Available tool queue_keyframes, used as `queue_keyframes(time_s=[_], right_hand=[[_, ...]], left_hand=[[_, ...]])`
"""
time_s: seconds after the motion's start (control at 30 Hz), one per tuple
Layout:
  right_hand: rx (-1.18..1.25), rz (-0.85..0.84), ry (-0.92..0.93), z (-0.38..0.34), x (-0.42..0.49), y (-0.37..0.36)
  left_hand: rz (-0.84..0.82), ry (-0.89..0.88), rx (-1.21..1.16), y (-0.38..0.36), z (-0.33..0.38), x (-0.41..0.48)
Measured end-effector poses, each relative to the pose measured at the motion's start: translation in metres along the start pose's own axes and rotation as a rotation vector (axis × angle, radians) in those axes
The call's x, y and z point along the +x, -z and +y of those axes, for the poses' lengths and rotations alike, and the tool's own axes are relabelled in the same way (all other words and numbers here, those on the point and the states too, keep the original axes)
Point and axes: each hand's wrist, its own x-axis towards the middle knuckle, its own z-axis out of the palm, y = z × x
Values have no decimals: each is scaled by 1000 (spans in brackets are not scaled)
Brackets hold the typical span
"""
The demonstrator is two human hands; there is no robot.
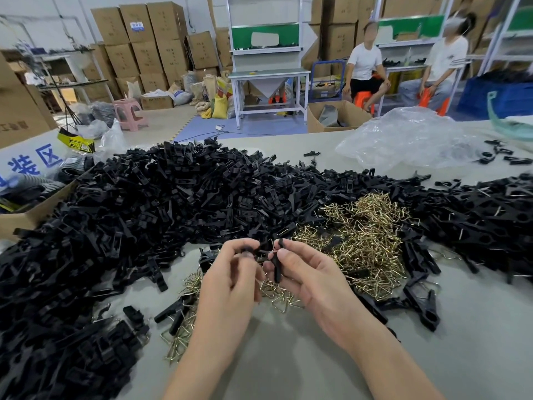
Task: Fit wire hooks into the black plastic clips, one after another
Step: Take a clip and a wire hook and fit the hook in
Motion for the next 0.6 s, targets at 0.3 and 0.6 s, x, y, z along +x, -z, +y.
queue_keyframes(time_s=[0.3, 0.6], right_hand=[[-134, 56, -18, -1, -2, 0], [-91, 43, -26, 0, -2, -2]], left_hand=[[-28, 122, -160, -3, 0, 1], [-34, 109, 73, -4, 0, 1]])
